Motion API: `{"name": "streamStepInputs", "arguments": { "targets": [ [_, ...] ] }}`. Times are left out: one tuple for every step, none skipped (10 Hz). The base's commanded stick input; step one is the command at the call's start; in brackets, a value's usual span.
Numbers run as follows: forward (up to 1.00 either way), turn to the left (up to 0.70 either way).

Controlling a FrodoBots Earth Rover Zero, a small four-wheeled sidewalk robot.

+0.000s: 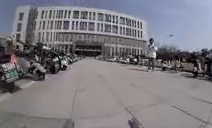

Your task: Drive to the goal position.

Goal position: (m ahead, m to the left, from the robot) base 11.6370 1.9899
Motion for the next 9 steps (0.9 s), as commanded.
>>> {"name": "streamStepInputs", "arguments": {
  "targets": [
    [1.0, 0.0],
    [1.0, 0.0],
    [1.0, 0.0],
    [1.0, 0.0],
    [1.0, 0.0],
    [1.0, 0.0],
    [1.0, 0.0],
    [1.0, 0.0],
    [1.0, 0.0]
  ]
}}
